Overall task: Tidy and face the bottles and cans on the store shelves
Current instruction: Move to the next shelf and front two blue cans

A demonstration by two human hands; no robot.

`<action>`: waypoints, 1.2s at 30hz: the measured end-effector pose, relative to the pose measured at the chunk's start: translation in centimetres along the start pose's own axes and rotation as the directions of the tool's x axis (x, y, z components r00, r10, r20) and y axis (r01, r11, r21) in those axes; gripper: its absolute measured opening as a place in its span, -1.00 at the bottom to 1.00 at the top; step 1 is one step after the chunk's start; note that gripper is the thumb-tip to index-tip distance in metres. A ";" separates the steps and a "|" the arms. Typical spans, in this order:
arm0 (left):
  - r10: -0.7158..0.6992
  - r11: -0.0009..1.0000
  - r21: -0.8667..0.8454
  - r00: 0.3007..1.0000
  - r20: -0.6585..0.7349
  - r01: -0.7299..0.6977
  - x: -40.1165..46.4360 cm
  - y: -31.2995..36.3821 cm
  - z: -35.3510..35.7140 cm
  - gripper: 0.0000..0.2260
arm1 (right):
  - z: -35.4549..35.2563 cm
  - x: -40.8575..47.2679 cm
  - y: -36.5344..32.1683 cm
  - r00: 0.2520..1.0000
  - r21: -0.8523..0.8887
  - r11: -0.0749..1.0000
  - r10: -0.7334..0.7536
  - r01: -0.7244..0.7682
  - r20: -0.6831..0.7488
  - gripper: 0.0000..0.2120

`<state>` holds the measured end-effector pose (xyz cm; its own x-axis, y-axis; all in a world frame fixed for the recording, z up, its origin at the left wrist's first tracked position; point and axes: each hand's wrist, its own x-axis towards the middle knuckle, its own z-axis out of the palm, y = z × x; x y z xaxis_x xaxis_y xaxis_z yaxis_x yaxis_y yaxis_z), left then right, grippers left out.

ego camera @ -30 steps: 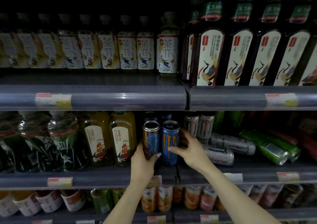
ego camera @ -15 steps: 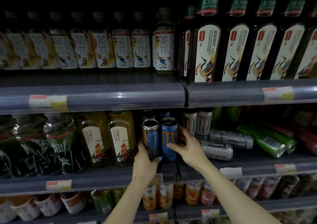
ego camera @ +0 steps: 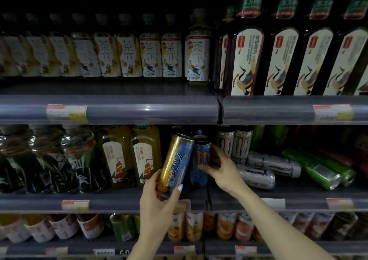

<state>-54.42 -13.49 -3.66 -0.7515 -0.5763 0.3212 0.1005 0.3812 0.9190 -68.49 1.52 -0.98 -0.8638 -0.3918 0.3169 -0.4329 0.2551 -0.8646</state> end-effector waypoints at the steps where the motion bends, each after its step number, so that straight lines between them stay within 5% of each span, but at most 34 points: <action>1: -0.015 0.998 -0.060 1.000 -0.004 0.015 -0.4 0.1 -0.6 -0.46 | 0.0 0.1 0.0 1.000 0.006 1.000 -0.002 0.002 0.004 -0.46; 6: -0.020 0.937 -0.346 0.984 -0.175 -0.042 -0.4 1.5 -3.5 -0.55 | -0.1 0.2 0.0 0.999 0.020 1.000 -0.008 0.007 0.041 -0.44; 18: 0.167 0.983 -0.076 0.986 -0.028 -0.169 4.6 4.2 0.4 -0.42 | -0.2 0.0 -0.1 0.999 0.033 0.999 0.001 -0.002 0.039 -0.38; 36: 0.005 0.996 0.083 0.970 0.241 -0.026 4.5 -0.8 1.7 -0.49 | 0.2 -0.1 0.5 0.998 -0.047 0.997 0.059 -0.059 0.004 -0.27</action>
<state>-58.94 -15.17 -3.37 -0.8861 -0.3830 0.2612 0.0652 0.4549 0.8882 -68.57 1.54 -1.46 -0.8870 -0.3793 0.2634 -0.3926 0.3190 -0.8626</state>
